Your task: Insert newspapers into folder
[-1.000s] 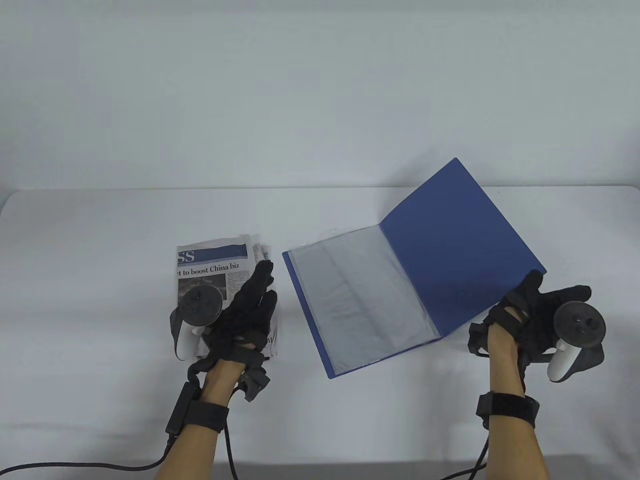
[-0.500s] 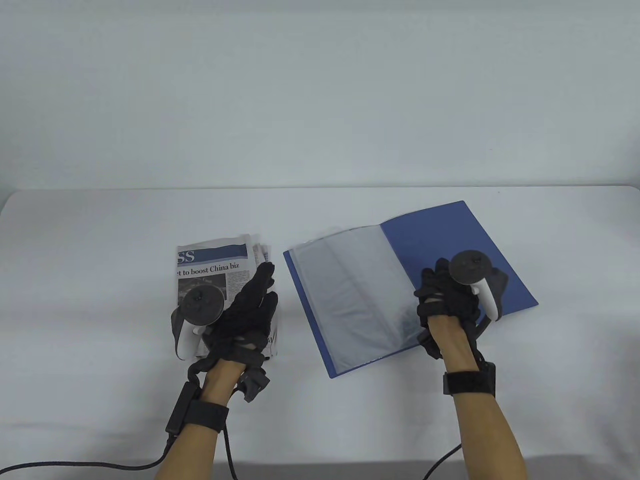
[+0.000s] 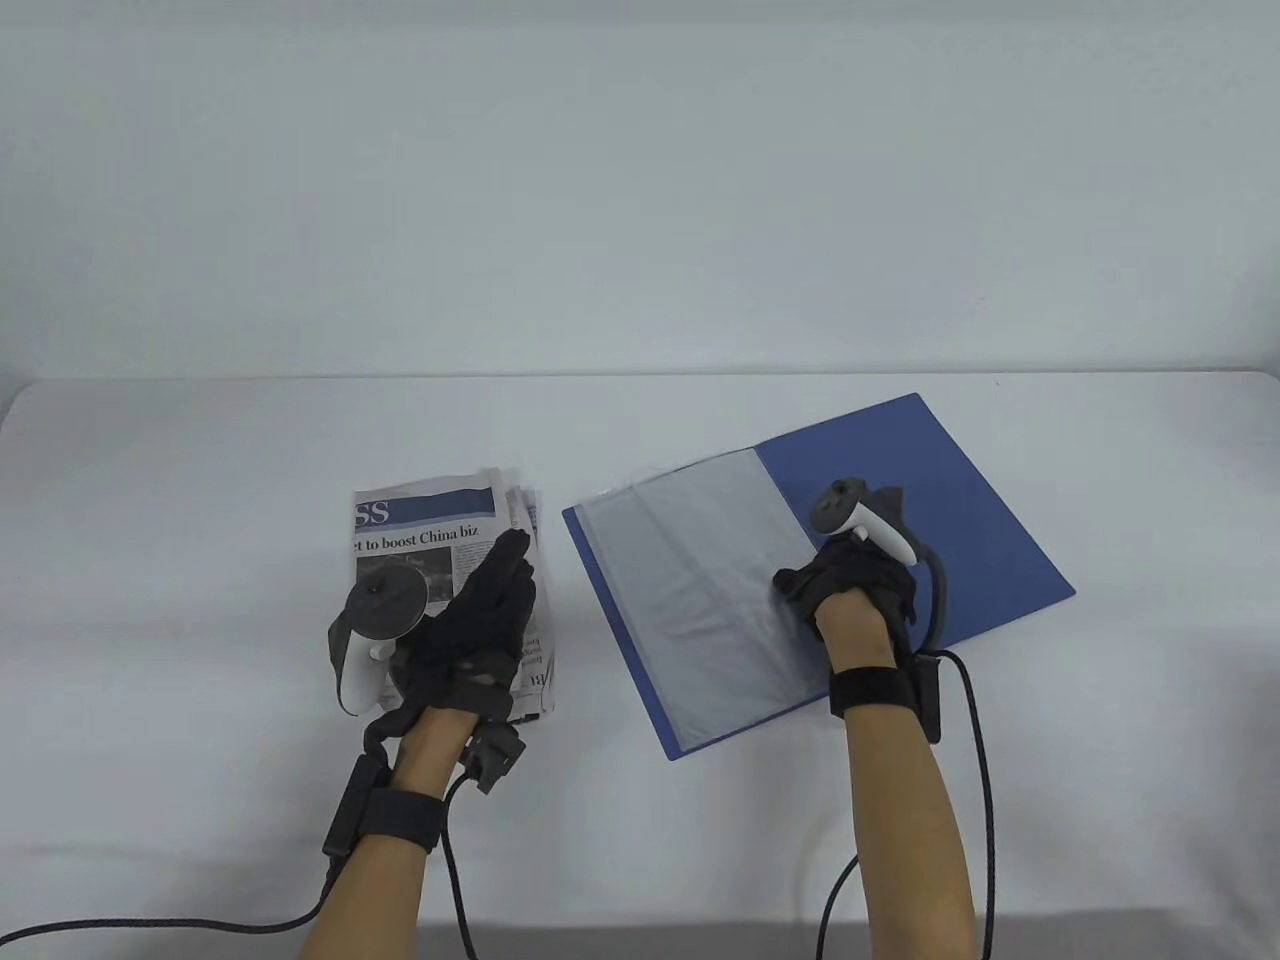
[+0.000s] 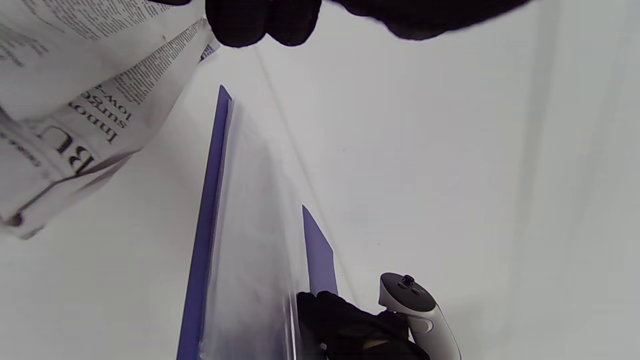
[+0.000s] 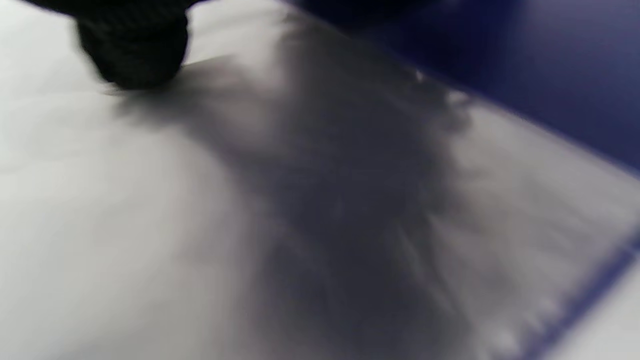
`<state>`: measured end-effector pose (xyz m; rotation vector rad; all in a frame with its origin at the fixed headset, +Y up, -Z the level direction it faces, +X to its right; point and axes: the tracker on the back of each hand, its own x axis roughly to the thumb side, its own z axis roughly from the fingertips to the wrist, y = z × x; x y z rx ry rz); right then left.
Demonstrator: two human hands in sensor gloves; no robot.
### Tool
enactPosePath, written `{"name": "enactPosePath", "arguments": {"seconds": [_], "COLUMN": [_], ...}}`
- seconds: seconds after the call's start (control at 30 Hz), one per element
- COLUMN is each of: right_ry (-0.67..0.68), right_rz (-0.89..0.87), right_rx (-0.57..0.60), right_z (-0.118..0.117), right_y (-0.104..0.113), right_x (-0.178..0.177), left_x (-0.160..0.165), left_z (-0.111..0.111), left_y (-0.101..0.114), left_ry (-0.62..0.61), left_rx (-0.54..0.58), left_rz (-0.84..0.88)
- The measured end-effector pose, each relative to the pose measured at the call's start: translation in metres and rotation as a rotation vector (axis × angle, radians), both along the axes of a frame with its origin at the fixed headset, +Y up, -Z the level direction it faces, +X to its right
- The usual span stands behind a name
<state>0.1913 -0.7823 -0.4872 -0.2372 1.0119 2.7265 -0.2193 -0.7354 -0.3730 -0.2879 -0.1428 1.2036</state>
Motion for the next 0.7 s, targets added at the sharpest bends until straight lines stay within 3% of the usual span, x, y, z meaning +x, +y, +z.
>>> {"name": "enactPosePath", "arguments": {"seconds": [0.1, 0.4, 0.7], "right_ry": [0.065, 0.257, 0.265], "right_rz": [0.068, -0.014, 0.058], "right_rx": [-0.018, -0.108, -0.155], "right_z": [0.003, 0.005, -0.005], "right_y": [-0.002, 0.003, 0.010], "right_x": [-0.008, -0.031, -0.055], "left_x": [0.002, 0.015, 0.014], "left_z": [0.002, 0.006, 0.006], "left_y": [0.001, 0.005, 0.005], "left_ry": [-0.003, -0.049, -0.039], "left_rx": [0.006, 0.047, 0.051], "left_rz": [-0.019, -0.095, -0.093]}}
